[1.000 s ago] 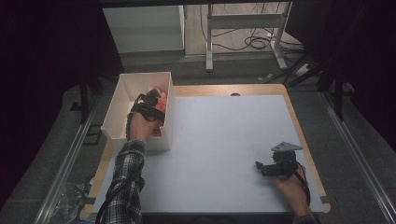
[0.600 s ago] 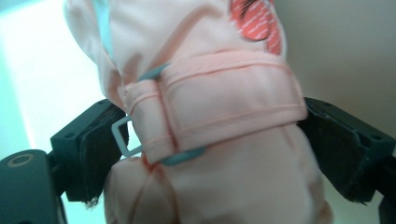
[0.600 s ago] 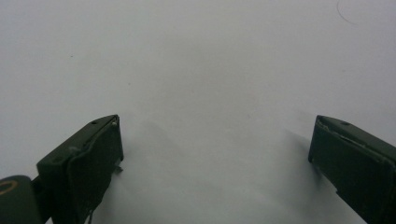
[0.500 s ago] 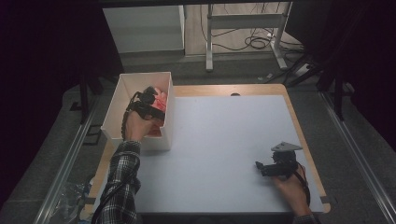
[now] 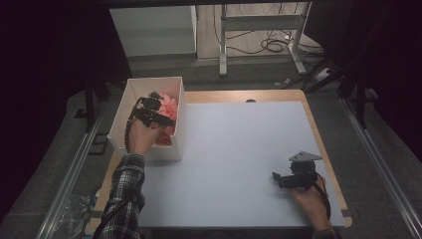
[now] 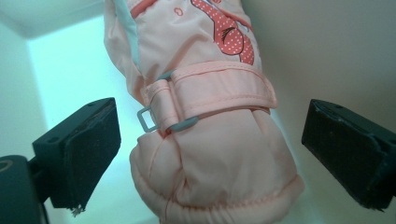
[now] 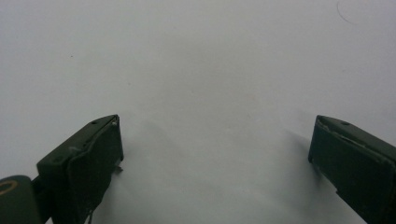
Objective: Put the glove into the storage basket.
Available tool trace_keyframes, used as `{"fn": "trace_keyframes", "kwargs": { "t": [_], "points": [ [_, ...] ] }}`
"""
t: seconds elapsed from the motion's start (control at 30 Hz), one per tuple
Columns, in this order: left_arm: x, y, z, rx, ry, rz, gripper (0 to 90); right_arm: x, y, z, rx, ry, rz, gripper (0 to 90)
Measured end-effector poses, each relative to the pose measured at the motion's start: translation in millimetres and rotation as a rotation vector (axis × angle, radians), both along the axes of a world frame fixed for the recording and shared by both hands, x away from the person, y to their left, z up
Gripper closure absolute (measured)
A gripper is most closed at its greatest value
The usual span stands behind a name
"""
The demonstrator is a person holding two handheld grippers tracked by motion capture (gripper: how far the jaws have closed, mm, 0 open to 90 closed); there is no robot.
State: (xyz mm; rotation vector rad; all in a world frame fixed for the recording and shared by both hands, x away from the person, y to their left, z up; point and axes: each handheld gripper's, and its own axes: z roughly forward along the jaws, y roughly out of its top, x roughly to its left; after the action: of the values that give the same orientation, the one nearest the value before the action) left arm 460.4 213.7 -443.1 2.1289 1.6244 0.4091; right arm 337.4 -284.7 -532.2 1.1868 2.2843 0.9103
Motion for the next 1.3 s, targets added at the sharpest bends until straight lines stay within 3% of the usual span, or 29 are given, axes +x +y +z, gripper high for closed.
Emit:
{"fn": "trace_keyframes", "kwargs": {
  "t": [0.3, 0.9, 1.3],
  "points": [
    [-10.5, 4.8, 9.0, -0.037, -0.051, -0.006, 4.2, 0.0, 0.0, 0.0, 0.0, 0.0, 0.0, 3.4],
    [-33.3, 11.2, 20.8, -0.087, -0.11, -0.034, 4.2, -0.1, 0.0, 0.0, 0.0, 0.0, 0.0, 3.4],
    [-51.5, 11.1, 25.3, -0.085, -0.142, -0.076, 4.4, -0.3, 0.2, 0.0, -0.001, -0.002, 0.0, 3.5]
  ]
}}
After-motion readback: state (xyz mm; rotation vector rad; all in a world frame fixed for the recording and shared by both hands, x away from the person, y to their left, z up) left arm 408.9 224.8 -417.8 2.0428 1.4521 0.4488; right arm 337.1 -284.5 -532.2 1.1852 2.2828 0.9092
